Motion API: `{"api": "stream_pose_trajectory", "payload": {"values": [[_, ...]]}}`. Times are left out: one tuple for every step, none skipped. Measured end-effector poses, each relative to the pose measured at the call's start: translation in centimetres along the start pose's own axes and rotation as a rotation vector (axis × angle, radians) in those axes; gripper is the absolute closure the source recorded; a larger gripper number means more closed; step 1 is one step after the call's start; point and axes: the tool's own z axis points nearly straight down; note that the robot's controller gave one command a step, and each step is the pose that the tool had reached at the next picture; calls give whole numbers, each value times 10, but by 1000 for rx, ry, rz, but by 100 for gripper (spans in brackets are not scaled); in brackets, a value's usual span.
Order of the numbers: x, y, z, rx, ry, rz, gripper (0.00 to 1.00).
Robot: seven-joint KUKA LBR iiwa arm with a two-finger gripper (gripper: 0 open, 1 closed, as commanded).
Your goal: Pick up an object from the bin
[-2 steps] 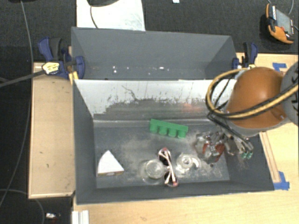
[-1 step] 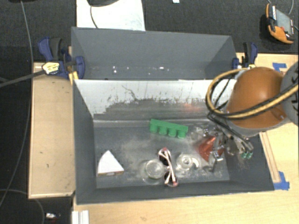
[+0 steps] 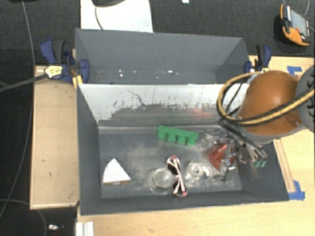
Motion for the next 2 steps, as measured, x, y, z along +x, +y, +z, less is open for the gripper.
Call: {"api": "stream_pose_trajectory", "payload": {"values": [[-13, -8, -1, 0, -5, 18, 0], [-1, -13, -4, 0, -4, 32, 0]]}}
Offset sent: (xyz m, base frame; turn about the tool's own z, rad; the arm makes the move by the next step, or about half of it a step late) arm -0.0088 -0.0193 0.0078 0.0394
